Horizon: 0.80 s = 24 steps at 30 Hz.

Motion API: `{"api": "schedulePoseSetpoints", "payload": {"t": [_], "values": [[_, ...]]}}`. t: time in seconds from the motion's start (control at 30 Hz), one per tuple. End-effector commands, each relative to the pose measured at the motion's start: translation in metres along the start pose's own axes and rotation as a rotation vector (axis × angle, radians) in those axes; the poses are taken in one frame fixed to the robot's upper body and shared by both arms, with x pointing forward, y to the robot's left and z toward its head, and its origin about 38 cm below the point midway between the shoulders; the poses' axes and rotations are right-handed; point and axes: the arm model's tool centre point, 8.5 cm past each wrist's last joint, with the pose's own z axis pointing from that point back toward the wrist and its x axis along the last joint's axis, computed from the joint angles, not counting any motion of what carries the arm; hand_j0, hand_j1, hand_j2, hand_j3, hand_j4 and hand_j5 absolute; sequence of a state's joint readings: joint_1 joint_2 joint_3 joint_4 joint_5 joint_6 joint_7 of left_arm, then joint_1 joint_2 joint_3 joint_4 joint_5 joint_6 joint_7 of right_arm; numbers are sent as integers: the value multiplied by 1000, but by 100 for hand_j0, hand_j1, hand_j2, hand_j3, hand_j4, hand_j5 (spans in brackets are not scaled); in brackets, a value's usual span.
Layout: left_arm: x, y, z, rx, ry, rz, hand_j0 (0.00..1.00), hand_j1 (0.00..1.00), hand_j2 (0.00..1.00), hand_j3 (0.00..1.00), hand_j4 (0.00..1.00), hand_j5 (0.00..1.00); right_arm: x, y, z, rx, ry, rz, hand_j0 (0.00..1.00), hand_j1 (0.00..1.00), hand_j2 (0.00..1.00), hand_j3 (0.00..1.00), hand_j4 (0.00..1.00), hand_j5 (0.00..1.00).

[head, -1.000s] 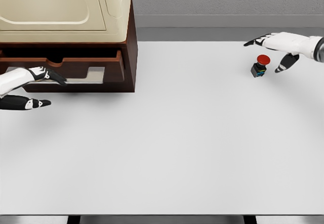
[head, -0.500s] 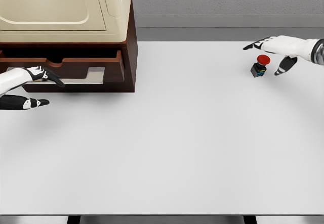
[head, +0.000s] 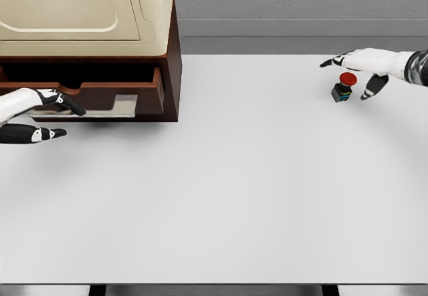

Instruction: Open the cabinet drawer with left arm, and place a switch into the drawer with right arm

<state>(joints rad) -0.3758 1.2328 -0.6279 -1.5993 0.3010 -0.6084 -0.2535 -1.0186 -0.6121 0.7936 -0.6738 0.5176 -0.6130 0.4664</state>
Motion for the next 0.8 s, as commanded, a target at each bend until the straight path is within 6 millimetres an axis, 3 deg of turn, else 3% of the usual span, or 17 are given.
{"api": "schedulePoseSetpoints", "payload": {"t": [0.0, 0.47, 0.77], "values": [[1, 0, 0, -5, -3, 1, 66, 66, 66, 66, 66, 66, -2, 0, 1, -4, 5, -9, 100, 100, 100, 100, 100, 100], [1, -4, 2, -11, -3, 14, 66, 66, 66, 66, 66, 66, -3, 4, -1, 8, 10, -13, 99, 99, 99, 99, 99, 99], [1, -9, 2, -20, -1, 24, 66, 66, 66, 66, 66, 66, 0, 5, -3, 13, 5, 0, 84, 84, 84, 84, 84, 84]]}}
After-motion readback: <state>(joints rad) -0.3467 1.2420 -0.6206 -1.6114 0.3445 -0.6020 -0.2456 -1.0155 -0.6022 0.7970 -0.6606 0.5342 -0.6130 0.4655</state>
